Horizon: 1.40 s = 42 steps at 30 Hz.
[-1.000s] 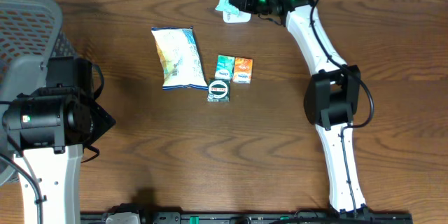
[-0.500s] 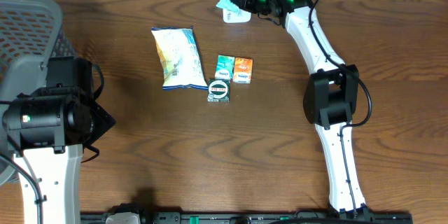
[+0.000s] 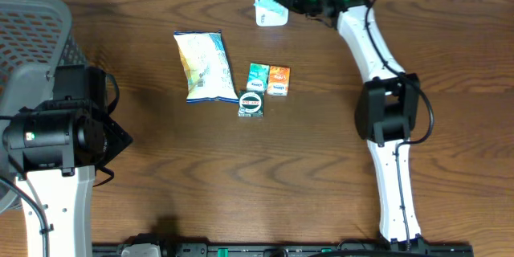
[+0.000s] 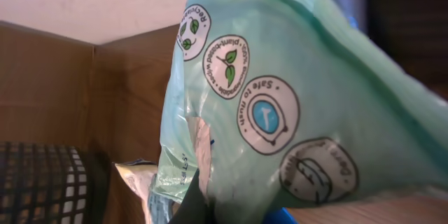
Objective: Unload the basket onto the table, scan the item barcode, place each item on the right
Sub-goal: 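Carry the wet-wipe pack to the far right and release it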
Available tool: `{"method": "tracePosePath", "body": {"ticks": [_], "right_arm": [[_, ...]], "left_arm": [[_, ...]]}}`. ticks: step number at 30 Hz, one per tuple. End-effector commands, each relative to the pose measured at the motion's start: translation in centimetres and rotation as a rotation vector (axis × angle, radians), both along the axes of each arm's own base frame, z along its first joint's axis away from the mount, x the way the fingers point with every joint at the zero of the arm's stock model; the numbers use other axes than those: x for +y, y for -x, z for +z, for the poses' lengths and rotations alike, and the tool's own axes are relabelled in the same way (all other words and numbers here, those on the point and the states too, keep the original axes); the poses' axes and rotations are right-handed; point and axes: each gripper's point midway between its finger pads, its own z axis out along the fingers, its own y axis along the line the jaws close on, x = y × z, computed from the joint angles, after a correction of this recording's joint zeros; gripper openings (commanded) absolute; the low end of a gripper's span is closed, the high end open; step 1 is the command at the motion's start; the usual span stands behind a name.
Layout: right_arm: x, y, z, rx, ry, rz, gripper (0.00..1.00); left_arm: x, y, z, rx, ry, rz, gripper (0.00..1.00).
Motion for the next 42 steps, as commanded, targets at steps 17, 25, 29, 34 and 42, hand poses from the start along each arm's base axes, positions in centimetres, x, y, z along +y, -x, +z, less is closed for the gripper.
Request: {"method": "tracePosePath", "body": {"ticks": [17,25,29,34,42], "right_arm": [[-36.2,8.8,3.2,0.388,0.348,-0.628,0.01],[-47.9,13.7,2.5,0.422,0.477,-0.765,0.42],[-50.7,15.5,2.4,0.449,0.466,-0.819,0.98],[-51.0,16.5,1.1,0.492,0.458,-0.812,0.99],[-44.0,15.4,-2.8,0.525,0.298,-0.590,0.96]], "left_arm": [[0.1,0.2,0.1,-0.004,-0.001,0.016,0.98],[0.1,0.2,0.1,-0.004,-0.001,0.016,0.98],[0.1,0.2,0.1,-0.004,-0.001,0.016,0.98],[0.1,0.2,0.1,-0.004,-0.001,0.016,0.97],[0.1,0.2,0.1,-0.004,-0.001,0.016,0.98]]}}
